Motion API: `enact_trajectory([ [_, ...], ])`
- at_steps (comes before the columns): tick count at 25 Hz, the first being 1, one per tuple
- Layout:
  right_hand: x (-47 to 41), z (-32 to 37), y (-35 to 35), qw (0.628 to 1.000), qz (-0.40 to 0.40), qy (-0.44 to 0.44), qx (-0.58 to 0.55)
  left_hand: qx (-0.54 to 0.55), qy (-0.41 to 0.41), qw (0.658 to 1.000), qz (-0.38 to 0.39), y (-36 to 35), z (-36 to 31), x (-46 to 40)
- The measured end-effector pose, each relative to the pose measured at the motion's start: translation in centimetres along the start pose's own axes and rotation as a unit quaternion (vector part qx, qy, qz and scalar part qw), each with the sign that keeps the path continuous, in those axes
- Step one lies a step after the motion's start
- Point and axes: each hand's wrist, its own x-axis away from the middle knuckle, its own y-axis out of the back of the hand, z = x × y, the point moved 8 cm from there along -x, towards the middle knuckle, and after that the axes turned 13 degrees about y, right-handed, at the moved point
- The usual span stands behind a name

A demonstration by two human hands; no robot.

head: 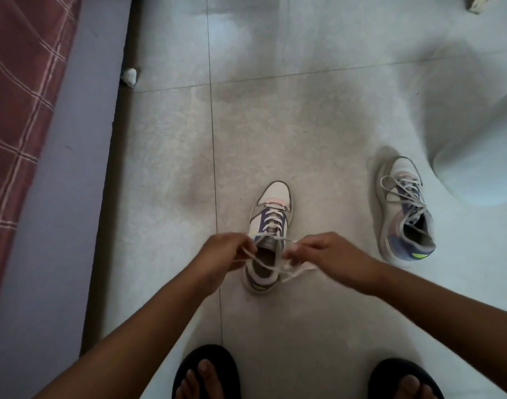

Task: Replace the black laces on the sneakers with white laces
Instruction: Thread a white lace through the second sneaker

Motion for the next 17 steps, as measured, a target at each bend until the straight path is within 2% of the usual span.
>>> enact_trajectory([
  [2, 0.6, -1.8, 3.1, 0.983, -0.060, -0.076, -0.157, 0.113, -0.013, 0.993, 0.016, 1.8, -1.3, 0.0],
  [3, 1.1, -2.9, 4.3, 0.971, -0.064, -0.118, -0.197, 0.148, -0.031, 0.988, 0.023, 2.9, -2.2, 0.2],
  [6, 2.8, -4.9, 7.6, 0.972, 0.031, -0.208, -0.101, 0.222, -0.092, 0.970, 0.029, 6.6, -5.0, 0.9],
  [8, 2.9, -4.2, 9.9, 0.974, 0.024, -0.186, -0.128, 0.243, -0.122, 0.961, 0.044, 8.4, -6.7, 1.7],
  [10, 2.5, -2.6, 12.7, 0.970, -0.050, -0.136, -0.195, 0.221, -0.151, 0.962, 0.054, 9.5, -8.1, 2.6],
  [12, 2.2, -0.8, 14.8, 0.968, -0.079, -0.095, -0.220, 0.203, -0.183, 0.960, 0.063, 10.1, -9.5, 3.7],
  [13, 2.2, -0.3, 15.3, 0.975, -0.060, -0.089, -0.193, 0.197, -0.198, 0.958, 0.064, 10.4, -10.2, 4.4],
  [15, 2.9, -0.7, 15.5, 0.992, 0.041, -0.121, -0.015, 0.114, -0.225, 0.967, 0.029, 11.2, -11.2, 5.8],
  [16, 3.6, -1.5, 15.3, 0.975, 0.114, -0.159, 0.107, -0.011, -0.230, 0.973, -0.015, 11.7, -11.3, 6.4],
  [17, 4.4, -2.6, 14.9, 0.938, 0.182, -0.206, 0.213, -0.187, -0.209, 0.958, -0.055, 12.1, -10.9, 6.5],
])
